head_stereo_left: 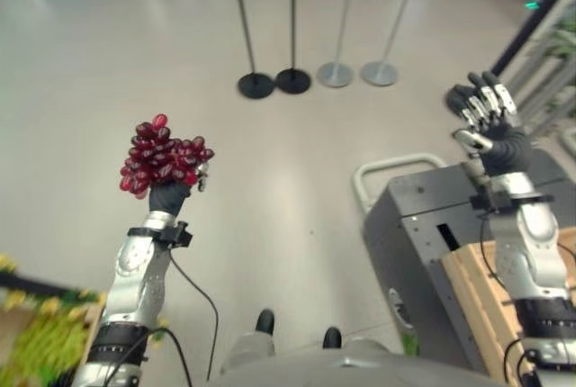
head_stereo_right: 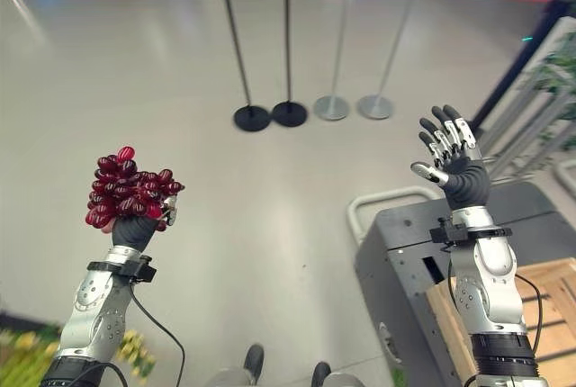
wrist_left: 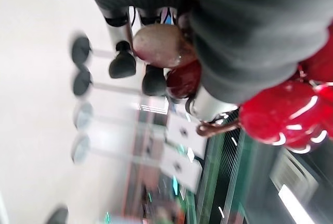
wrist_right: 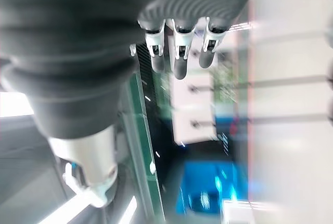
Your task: Pick up the fruits from the basket on one side to the basket on the other side
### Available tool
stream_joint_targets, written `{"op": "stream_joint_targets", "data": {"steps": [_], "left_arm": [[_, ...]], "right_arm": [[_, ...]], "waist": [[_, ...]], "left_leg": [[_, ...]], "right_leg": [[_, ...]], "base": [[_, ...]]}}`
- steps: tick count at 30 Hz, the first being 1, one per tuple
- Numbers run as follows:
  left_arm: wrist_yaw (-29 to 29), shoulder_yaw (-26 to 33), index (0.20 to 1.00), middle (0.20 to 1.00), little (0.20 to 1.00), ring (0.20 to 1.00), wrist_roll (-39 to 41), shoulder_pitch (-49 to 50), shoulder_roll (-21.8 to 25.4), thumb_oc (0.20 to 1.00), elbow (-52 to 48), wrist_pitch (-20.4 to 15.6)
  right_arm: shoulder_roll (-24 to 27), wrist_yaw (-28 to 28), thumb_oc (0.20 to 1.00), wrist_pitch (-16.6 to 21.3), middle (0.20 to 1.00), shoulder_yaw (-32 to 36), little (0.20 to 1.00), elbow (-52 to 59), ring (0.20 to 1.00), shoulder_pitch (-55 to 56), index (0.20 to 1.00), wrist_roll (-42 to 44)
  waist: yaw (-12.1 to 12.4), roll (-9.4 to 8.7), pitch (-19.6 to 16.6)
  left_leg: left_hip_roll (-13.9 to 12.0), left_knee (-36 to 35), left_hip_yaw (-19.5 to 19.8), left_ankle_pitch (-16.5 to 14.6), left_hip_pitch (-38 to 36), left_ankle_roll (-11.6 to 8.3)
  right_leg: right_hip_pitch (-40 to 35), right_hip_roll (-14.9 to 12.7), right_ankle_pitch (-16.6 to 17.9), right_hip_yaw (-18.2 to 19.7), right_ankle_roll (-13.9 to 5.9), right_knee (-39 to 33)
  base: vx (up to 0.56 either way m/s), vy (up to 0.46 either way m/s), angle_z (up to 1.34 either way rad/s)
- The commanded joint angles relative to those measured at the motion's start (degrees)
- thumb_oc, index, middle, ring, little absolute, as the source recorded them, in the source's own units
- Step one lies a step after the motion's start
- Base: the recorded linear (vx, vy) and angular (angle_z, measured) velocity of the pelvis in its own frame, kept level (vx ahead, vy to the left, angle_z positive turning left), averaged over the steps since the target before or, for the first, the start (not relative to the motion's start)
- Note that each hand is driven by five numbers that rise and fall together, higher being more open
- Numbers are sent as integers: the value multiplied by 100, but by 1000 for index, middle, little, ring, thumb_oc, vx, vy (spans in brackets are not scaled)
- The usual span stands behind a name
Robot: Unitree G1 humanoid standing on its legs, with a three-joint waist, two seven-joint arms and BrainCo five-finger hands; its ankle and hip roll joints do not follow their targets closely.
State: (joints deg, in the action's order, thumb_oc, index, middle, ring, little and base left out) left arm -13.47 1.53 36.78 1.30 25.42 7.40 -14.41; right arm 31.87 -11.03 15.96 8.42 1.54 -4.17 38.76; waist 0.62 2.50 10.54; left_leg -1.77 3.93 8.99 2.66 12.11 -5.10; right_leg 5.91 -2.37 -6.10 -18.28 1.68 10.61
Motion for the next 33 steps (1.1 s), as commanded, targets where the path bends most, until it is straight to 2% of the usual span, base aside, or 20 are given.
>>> {"op": "stream_joint_targets", "data": {"steps": [1, 2, 3, 4, 6, 7, 10, 16, 19, 23, 28, 31, 33], "left_arm": [[-41, 251, 200, 200, 200, 200, -51, -426, 332, 200, -556, -453], [-80, 276, 200, 200, 200, 200, -12, -423, 344, 200, -565, -463], [-82, 277, 200, 200, 200, 200, -10, -427, 346, 200, -566, -463], [-107, 287, 200, 200, 200, 200, 62, -442, 330, 200, -543, -470], [-142, 303, 200, 200, 200, 200, 119, -464, 316, 200, -538, -477], [-141, 291, 200, 200, 200, 200, 108, -460, 314, 200, -526, -469], [-120, 358, 200, 200, 200, 200, 88, -385, 370, 200, -574, -481], [-9, 556, 200, 200, 200, 200, -26, -283, 451, 200, -647, -498], [21, 738, 200, 200, 200, 200, -110, -215, 537, 200, -670, -524], [13, 763, 200, 200, 200, 200, -99, -185, 519, 200, -696, -523], [84, 820, 200, 200, 200, 200, -159, -178, 469, 200, -694, -568], [88, 792, 200, 200, 200, 200, -182, -165, 491, 200, -668, -558], [89, 791, 200, 200, 200, 200, -182, -166, 491, 200, -669, -558]], "right_arm": [[174, 126, 1000, 346, 1000, 184, 1000, 277, 1000, -347, 1000, -68], [172, 120, 1000, 341, 1000, 187, 1000, 294, 1000, -347, 1000, -71], [170, 120, 1000, 340, 1000, 189, 1000, 295, 1000, -349, 1000, -71], [103, 93, 1000, 370, 1000, 173, 1000, 303, 1000, -342, 1000, -27], [76, 98, 1000, 390, 1000, 232, 1000, 347, 1000, -267, 1000, -85], [42, 118, 1000, 399, 1000, 275, 1000, 349, 1000, -229, 1000, -64], [-54, 156, 1000, 415, 1000, 255, 1000, 333, 1000, -236, 1000, -88], [-264, 163, 1000, 324, 1000, 15, 1000, 308, 1000, -325, 1000, -237], [-353, 102, 1000, 227, 1000, -169, 1000, 327, 1000, -337, 1000, -380], [-361, 91, 1000, 216, 1000, -178, 1000, 334, 1000, -335, 1000, -378], [-411, 119, 1000, 231, 1000, -185, 1000, 316, 1000, -325, 1000, -442], [-463, 181, 1000, 251, 1000, -132, 1000, 314, 1000, -301, 1000, -479], [-464, 181, 1000, 251, 1000, -131, 1000, 314, 1000, -300, 1000, -479]], "waist": [[-235, -450, -66], [-236, -482, -61], [-247, -480, -64], [-284, -489, -70], [-378, -425, -138], [-408, -389, -154], [-378, -411, -143], [-173, -560, -84], [-35, -618, -109], [-16, -624, -130], [108, -630, -183], [162, -603, -252], [157, -605, -253]], "left_leg": [[-101, 892, -1070, -257, 20, 51], [-137, 1066, -1081, -419, -48, 57], [-132, 1065, -1070, -397, -28, 63], [-277, 1081, -1225, -643, -289, 57], [-442, 698, -1531, -688, -641, 23], [-469, 508, -1656, -613, -699, 7], [-413, 419, -1712, -567, -717, 14], [-267, 380, -1708, -694, -775, 199], [-115, 277, -1647, -721, -808, 320], [-96, 263, -1637, -734, -819, 338], [54, 414, -1467, -820, -749, 394], [205, 490, -1340, -890, -729, 446], [209, 495, -1334, -891, -725, 448]], "right_leg": [[-151, -335, -107, -128, -470, -160], [-173, -382, -110, -190, -447, -175], [-165, -384, -87, -204, -447, -188], [-216, -433, -113, -421, -432, -191], [-250, -458, -126, -641, -475, -175], [-278, -447, -98, -705, -488, -206], [-370, -509, -4, -776, -534, -195], [-317, -678, 93, -721, -656, 19], [-315, -752, 187, -687, -750, -6], [-327, -759, 188, -695, -756, -22], [-456, -849, 247, -768, -816, -106], [-557, -994, 255, -882, -875, -36], [-555, -1000, 250, -888, -878, -27]], "base": [[-137, 34, 86], [-50, 0, 47], [-93, 13, 61], [-70, 45, 65], [-34, 94, 92], [12, 140, 94], [52, 164, 72], [5, 122, 6], [11, 105, -5], [12, 31, -1], [37, 84, 8], [59, 143, 21], [44, 123, 33]]}}
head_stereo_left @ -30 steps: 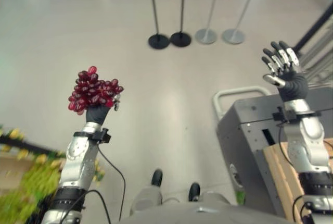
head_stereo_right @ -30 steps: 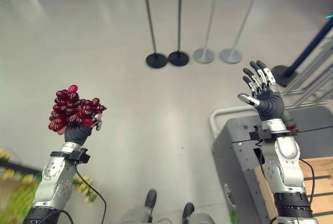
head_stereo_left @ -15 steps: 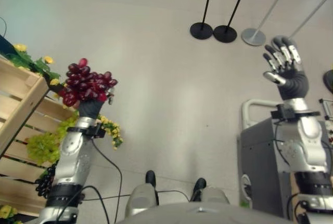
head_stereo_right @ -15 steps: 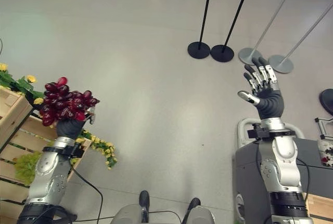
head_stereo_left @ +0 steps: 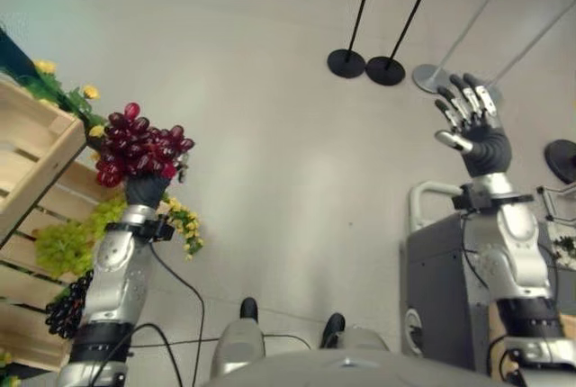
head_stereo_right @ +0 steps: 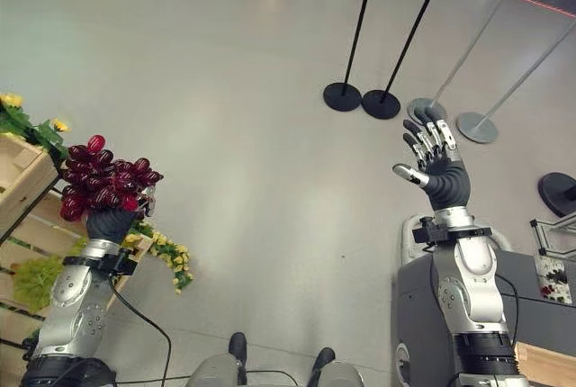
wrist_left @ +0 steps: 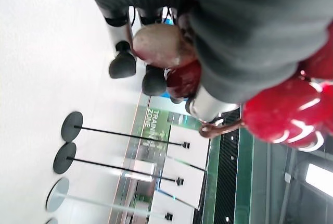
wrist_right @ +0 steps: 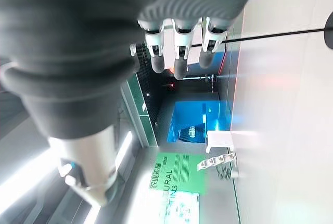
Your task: Pick up the fruits from the basket on one side to the basket on the other side
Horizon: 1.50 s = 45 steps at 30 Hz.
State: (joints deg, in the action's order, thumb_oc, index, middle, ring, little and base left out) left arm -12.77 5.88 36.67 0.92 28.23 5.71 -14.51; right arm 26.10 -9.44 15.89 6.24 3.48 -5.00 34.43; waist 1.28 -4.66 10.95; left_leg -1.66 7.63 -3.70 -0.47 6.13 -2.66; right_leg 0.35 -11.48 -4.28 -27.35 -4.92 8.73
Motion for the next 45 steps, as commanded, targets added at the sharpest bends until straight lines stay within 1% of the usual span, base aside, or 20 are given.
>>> {"op": "stream_joint_targets", "data": {"steps": [1, 4, 6, 7, 9, 10, 11, 12, 13, 15, 21, 26, 33, 35, 38, 39, 41, 42, 43, 45], "left_arm": [[31, 326, 200, 200, 200, 200, -189, -151, 220, 200, -464, -535], [88, 176, 200, 200, 200, 200, -198, -288, 261, 200, -361, -575], [152, 65, 200, 200, 200, 200, -259, -406, 305, 200, -352, -594], [168, 43, 200, 200, 200, 200, -287, -425, 309, 200, -339, -609], [171, -76, 200, 200, 200, 200, -270, -575, 321, 200, -299, -614], [191, -96, 200, 200, 200, 200, -291, -655, 348, 200, -304, -624], [239, -153, 200, 200, 200, 200, -292, -725, 364, 200, -287, -643], [239, -151, 200, 200, 200, 200, -292, -728, 364, 200, -286, -643], [295, -201, 200, 200, 200, 200, -361, -767, 362, 200, -239, -644], [332, -144, 200, 200, 200, 200, -438, -744, 362, 200, -315, -662], [429, -179, 200, 200, 200, 200, -473, -815, 283, 200, -431, -612], [553, -377, 200, 200, 200, 200, -566, -1043, 227, 200, -461, -604], [615, -565, 200, 200, 200, 200, -694, -1183, 234, 200, -450, -590], [642, -660, 200, 200, 200, 200, -723, -1330, 198, 200, -388, -587], [731, -834, 200, 200, 200, 200, -769, -1565, 103, 200, -140, -593], [743, -868, 200, 200, 200, 200, -830, -1620, 131, 200, -65, -604], [780, -865, 200, 200, 200, 200, -886, -1633, 165, 200, 54, -612], [838, -855, 200, 200, 200, 200, -950, -1609, 157, 200, 139, -603], [859, -865, 200, 200, 200, 200, -1079, -1581, 164, 200, 163, -598], [920, -816, 200, 200, 200, 200, -1126, -1486, 211, 200, 237, -600]], "right_arm": [[85, 54, 1000, 273, 1000, 126, 1000, 179, 1000, -173, 1000, -121], [9, 117, 1000, 320, 1000, 135, 1000, 210, 1000, -141, 1000, -203], [-21, 189, 1000, 348, 1000, 83, 1000, 225, 1000, -212, 1000, -307], [-32, 194, 1000, 376, 1000, 77, 1000, 233, 1000, -205, 1000, -321], [31, 167, 1000, 379, 1000, 131, 1000, 300, 1000, -159, 1000, -333], [58, 147, 1000, 391, 1000, 173, 1000, 374, 1000, -133, 1000, -331], [110, 171, 1000, 427, 1000, 166, 1000, 450, 1000, -109, 1000, -332], [110, 171, 1000, 426, 1000, 167, 1000, 452, 1000, -111, 1000, -332], [105, 190, 1000, 429, 1000, 208, 1000, 531, 1000, -65, 1000, -361], [87, 112, 1000, 419, 1000, 205, 1000, 605, 1000, -67, 1000, -270], [132, 223, 1000, 474, 1000, 267, 1000, 674, 1000, -108, 1000, -401], [119, 234, 1000, 503, 1000, 221, 1000, 735, 1000, -103, 1000, -425], [94, 187, 1000, 536, 1000, 133, 1000, 809, 1000, -128, 1000, -330], [137, 264, 1000, 568, 1000, 175, 1000, 832, 1000, -160, 1000, -355], [261, 495, 1000, 631, 1000, 189, 1000, 830, 1000, -304, 1000, -526], [276, 548, 1000, 632, 1000, 168, 1000, 827, 1000, -368, 1000, -575], [242, 532, 1000, 600, 1000, 110, 1000, 813, 1000, -412, 1000, -602], [197, 540, 1000, 592, 1000, 90, 1000, 826, 1000, -401, 1000, -651], [163, 550, 1000, 569, 1000, 107, 1000, 811, 1000, -372, 1000, -680], [101, 562, 1000, 568, 1000, 104, 1000, 782, 1000, -380, 1000, -694]], "waist": [[107, 145, -295], [8, 216, -200], [-94, 313, -93], [-137, 330, -88], [-299, 338, -156], [-318, 304, -176], [-455, 282, -131], [-454, 278, -141], [-474, 187, -167], [-373, 85, -181], [-291, 119, -142], [-269, 118, -77], [-259, 162, 5], [-368, 202, 94], [-611, 219, 203], [-610, 194, 253], [-591, 144, 307], [-622, 186, 293], [-622, 223, 299], [-561, 173, 368]], "left_leg": [[296, 188, 19, -641, -139, 282], [527, 184, 233, -656, -268, 441], [517, 171, 375, -639, -327, 500], [528, 147, 446, -672, -390, 499], [568, -12, 722, -628, -511, 441], [600, -1, 855, -603, -481, 373], [608, 107, 1138, -718, -493, 371], [613, 102, 1135, -693, -471, 371], [661, 162, 1196, -723, -450, 350], [700, 122, 1353, -692, -387, 338], [586, 114, 1779, -541, -111, 211], [434, 69, 2307, -339, 123, 5], [272, -131, 2711, -17, 324, -230], [242, -46, 2426, 85, 593, -274], [-179, 364, 834, 111, 974, -261], [-289, 591, 686, 5, 1008, -273], [-292, 864, 621, -228, 938, -237], [-373, 622, 475, -266, 819, -202], [-410, 376, 404, -161, 746, -194], [-341, 295, 423, -128, 736, -158]], "right_leg": [[89, -251, 55, 19, -274, 615], [371, -566, 501, 403, -360, 1613], [738, -363, 424, 941, -346, 2111], [838, -226, 253, 1187, -325, 2087], [1022, 302, -149, 1817, -216, 1467], [1017, 257, -80, 2033, -246, 971], [1133, 421, 46, 2641, -311, 567], [1148, 417, 78, 2645, -312, 547], [1014, 503, 43, 2828, -308, 458], [870, 466, 135, 2645, -266, 242], [873, 640, -84, 2373, -134, 324], [886, 727, -273, 1850, -4, 418], [888, 806, -421, 1343, 144, 433], [908, 730, -427, 1200, 155, 403], [960, 479, -333, 1042, 89, 361], [999, 424, -308, 1050, 89, 390], [1039, 369, -282, 1038, 114, 437], [1068, 396, -310, 954, 96, 497], [1055, 425, -332, 936, 66, 517], [1098, 390, -335, 977, 37, 647]], "base": [[84, 223, 35], [93, 275, 41], [24, 134, 66], [55, 37, 58], [127, -54, 34], [205, -157, 46], [129, -138, 64], [139, -115, 82], [37, -104, 88], [26, -193, 102], [-12, -181, 58], [-42, -175, 55], [-64, -123, 46], [-115, 11, 48], [-124, 116, 85], [-92, 33, 40], [-56, 10, 32], [15, 49, 41], [53, 76, 32], [43, 86, 5]]}}
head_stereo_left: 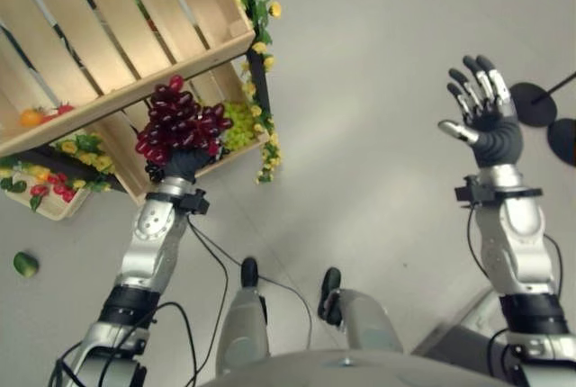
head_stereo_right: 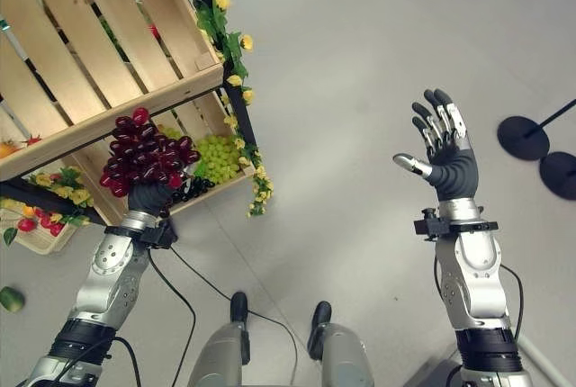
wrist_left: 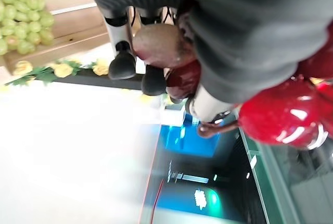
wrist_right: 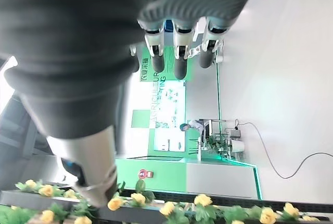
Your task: Pick up the fruits from the basket on one side to the basket on the other side
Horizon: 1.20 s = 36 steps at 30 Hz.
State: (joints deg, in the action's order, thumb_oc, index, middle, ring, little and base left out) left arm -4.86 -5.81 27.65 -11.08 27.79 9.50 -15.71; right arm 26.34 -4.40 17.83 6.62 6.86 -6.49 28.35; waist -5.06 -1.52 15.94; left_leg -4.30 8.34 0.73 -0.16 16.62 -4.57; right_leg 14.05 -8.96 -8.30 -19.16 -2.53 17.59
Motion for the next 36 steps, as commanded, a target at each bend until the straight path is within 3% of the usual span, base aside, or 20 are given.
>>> {"op": "stream_joint_targets", "data": {"steps": [1, 10, 18, 28, 36], "left_arm": [[186, 403, 200, 200, 200, 200, -303, -254, 282, 200, -41, -476], [667, 675, 200, 200, 200, 200, -490, -257, 444, 200, 425, -512], [1450, 954, 200, 200, 200, 200, -777, -619, 714, 200, 1399, -527], [2159, 849, 200, 200, 200, 200, -1133, -1536, 1317, 200, 2375, -428], [2583, 475, 200, 200, 200, 200, -1018, -2835, 1863, 200, 3469, -326]], "right_arm": [[21, 133, 1000, 380, 1000, 62, 1000, 391, 1000, -222, 1000, -119], [-10, 202, 1000, 406, 1000, -206, 1000, 433, 1000, -389, 1000, -110], [-23, 300, 1000, 520, 1000, -403, 1000, 558, 1000, -515, 1000, -17], [-8, 413, 1000, 682, 1000, -635, 1000, 791, 1000, -686, 1000, 77], [118, 429, 1000, 751, 1000, -892, 1000, 851, 1000, -694, 1000, 246]], "waist": [[123, -199, -61], [253, -427, 155], [274, -666, 401], [196, -1003, 785], [32, -1226, 909]], "left_leg": [[-47, 283, -72, -183, -244, 49], [-71, 942, -99, -505, 146, 87], [-131, 1051, -49, -475, 540, 71], [-238, 1342, 28, -452, 1078, 70], [-293, 1520, 80, -488, 1359, 72]], "right_leg": [[-261, 83, 69, 180, -225, -233], [14, 64, 129, 467, -243, -148], [375, 150, 247, 507, -275, -158], [800, 254, 380, 471, -308, -96], [965, 311, 508, 461, -372, -159]], "base": [[21, 71, -10], [13, 45, -7], [-37, -3, -8], [-36, -19, -1], [0, 2, 0]]}}
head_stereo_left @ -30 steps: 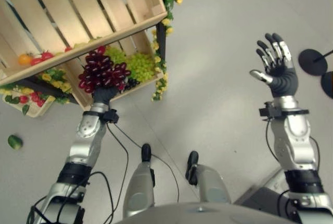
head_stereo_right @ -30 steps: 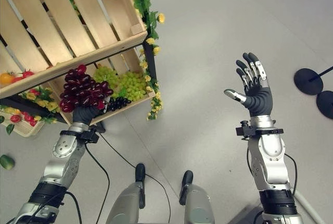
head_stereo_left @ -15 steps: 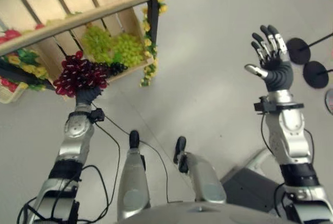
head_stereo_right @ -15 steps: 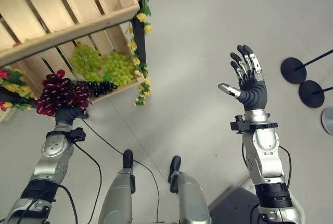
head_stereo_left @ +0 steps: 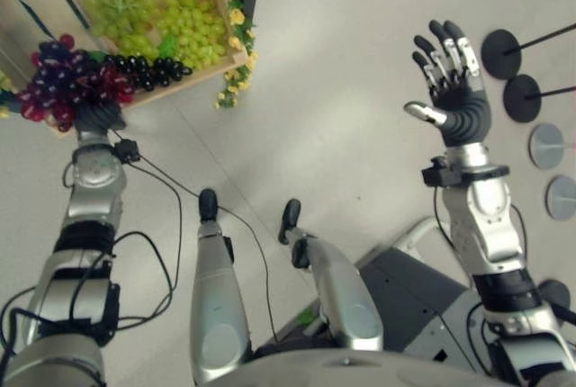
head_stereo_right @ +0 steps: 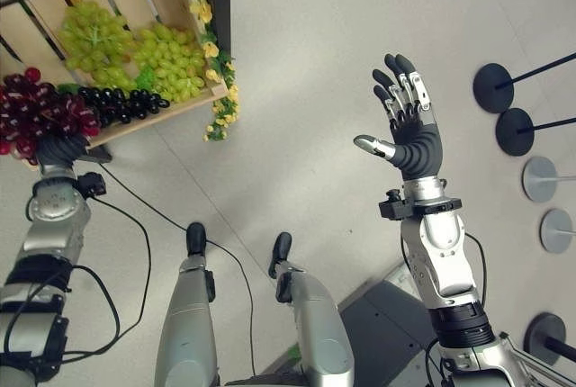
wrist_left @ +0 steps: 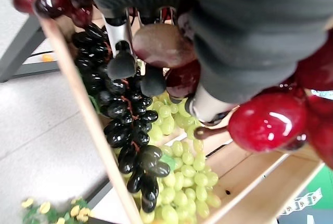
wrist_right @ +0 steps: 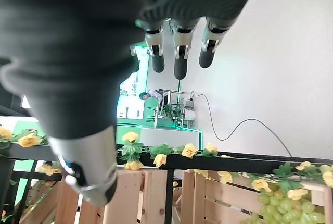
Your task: Pick up the fruits from the basket on one side to the basket on the other side
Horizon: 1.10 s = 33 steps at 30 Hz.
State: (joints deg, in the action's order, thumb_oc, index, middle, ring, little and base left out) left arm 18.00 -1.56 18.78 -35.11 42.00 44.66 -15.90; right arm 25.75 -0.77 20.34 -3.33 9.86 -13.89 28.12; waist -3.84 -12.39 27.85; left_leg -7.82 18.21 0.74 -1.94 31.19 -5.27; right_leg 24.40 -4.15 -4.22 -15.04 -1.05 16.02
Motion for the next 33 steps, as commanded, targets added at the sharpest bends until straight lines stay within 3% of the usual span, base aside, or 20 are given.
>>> {"op": "stream_joint_targets", "data": {"steps": [1, 7, 22, 23, 25, 33], "left_arm": [[353, 6, 200, 200, 200, 200, -149, -584, 555, 200, 24, -296], [477, -445, 200, 200, 200, 200, -210, -1563, 1105, 200, 619, -165], [410, -1467, 200, 200, 200, 200, -339, -3108, 1800, 200, 1054, -4], [362, -1522, 573, 573, 573, 573, -299, -3188, 1819, 573, 1142, 28], [346, -1544, 1000, 1000, 1000, 1000, -308, -3230, 1814, 1000, 1158, 44], [306, -1478, 1000, 1000, 1000, 1000, -271, -3141, 1634, 1000, 1064, 105]], "right_arm": [[214, 62, 1000, 510, 1000, 58, 1000, 541, 1000, 26, 1000, 292], [366, 27, 1000, 556, 1000, -122, 1000, 503, 1000, -96, 1000, 400], [593, -167, 1000, 539, 1000, -109, 1000, 566, 1000, -100, 1000, 500], [601, -203, 1000, 528, 1000, -94, 1000, 589, 1000, -57, 1000, 532], [604, -230, 1000, 529, 1000, -83, 1000, 605, 1000, -30, 1000, 548], [628, -305, 1000, 470, 1000, 84, 1000, 642, 1000, 150, 1000, 514]], "waist": [[-112, -156, -280], [-205, -228, -223], [-352, -332, -245], [-373, -344, -262], [-377, -344, -267], [-385, -298, -326]], "left_leg": [[43, 545, 77, -317, -82, 144], [-14, 697, 36, -384, 46, 174], [-18, 847, -86, -464, 293, 233], [-21, 864, -101, -488, 291, 245], [-18, 880, -103, -505, 294, 250], [21, 957, -70, -553, 376, 265]], "right_leg": [[-51, -159, 112, 58, -530, -11], [15, -109, 168, 109, -569, -64], [169, -84, 395, 234, -713, -266], [170, -84, 401, 248, -727, -274], [176, -84, 395, 251, -726, -268], [228, -102, 395, 242, -717, -235]], "base": [[6, 25, 6], [6, 22, -8], [3, 22, -6], [0, 0, 0], [0, 0, 0], [6, 7, -2]]}}
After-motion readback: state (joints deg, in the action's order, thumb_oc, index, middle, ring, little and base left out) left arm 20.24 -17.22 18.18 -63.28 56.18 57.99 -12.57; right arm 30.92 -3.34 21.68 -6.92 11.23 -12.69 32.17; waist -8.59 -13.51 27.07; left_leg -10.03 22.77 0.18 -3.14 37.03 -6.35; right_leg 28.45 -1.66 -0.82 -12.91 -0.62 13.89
